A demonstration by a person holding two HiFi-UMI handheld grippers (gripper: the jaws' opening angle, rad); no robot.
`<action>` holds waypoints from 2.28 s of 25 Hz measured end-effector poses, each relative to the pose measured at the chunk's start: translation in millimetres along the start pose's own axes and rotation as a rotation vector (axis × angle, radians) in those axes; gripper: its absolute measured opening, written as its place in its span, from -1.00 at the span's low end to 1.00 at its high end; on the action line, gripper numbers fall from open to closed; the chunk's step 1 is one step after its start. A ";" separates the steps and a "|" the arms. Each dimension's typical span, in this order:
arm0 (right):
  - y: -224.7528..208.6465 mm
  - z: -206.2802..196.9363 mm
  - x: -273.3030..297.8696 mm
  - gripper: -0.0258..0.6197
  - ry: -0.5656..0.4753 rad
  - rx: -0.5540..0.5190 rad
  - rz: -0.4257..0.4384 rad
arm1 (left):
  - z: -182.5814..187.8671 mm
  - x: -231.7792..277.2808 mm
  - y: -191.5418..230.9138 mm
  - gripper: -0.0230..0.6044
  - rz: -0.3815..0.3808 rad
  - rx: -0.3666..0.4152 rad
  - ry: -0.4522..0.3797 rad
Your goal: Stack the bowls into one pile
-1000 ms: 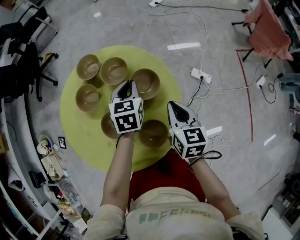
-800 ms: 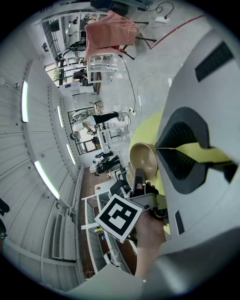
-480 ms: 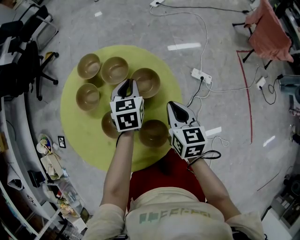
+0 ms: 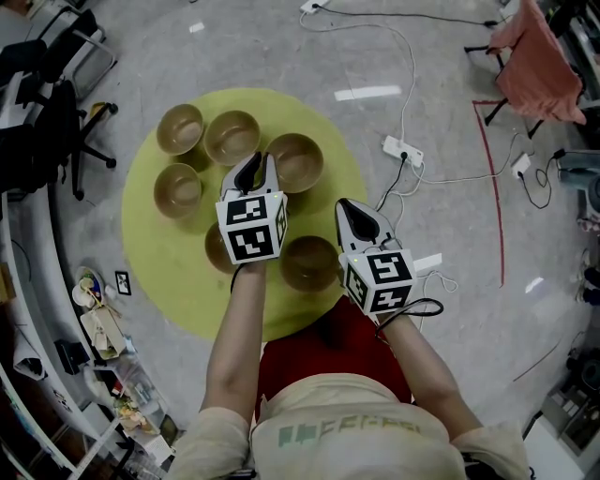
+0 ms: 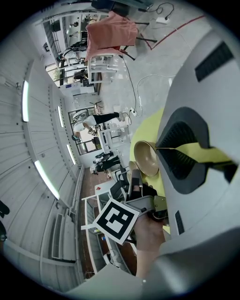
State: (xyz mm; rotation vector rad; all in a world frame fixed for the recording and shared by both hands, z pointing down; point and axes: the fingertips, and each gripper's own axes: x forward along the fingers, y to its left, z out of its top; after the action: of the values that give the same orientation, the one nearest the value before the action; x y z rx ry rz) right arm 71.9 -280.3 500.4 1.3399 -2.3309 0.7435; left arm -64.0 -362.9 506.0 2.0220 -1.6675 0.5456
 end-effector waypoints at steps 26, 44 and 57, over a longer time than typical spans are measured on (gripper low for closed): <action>21.4 30.0 -41.2 -0.81 -0.125 -0.042 -0.033 | 24.2 -73.4 4.3 -0.84 -0.052 -0.060 -0.115; 54.2 27.3 -77.1 -0.81 -0.194 -0.080 -0.039 | 9.0 -133.3 -5.3 -0.85 -0.107 -0.065 -0.161; 79.3 24.4 -104.5 -0.81 -0.236 -0.098 -0.052 | -1.2 -180.0 -10.9 -0.85 -0.137 -0.056 -0.191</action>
State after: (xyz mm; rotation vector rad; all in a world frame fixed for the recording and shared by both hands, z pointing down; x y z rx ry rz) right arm 53.4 -190.2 403.8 1.5100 -2.4641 0.4705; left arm -86.9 -216.5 403.2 2.1851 -1.6146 0.2628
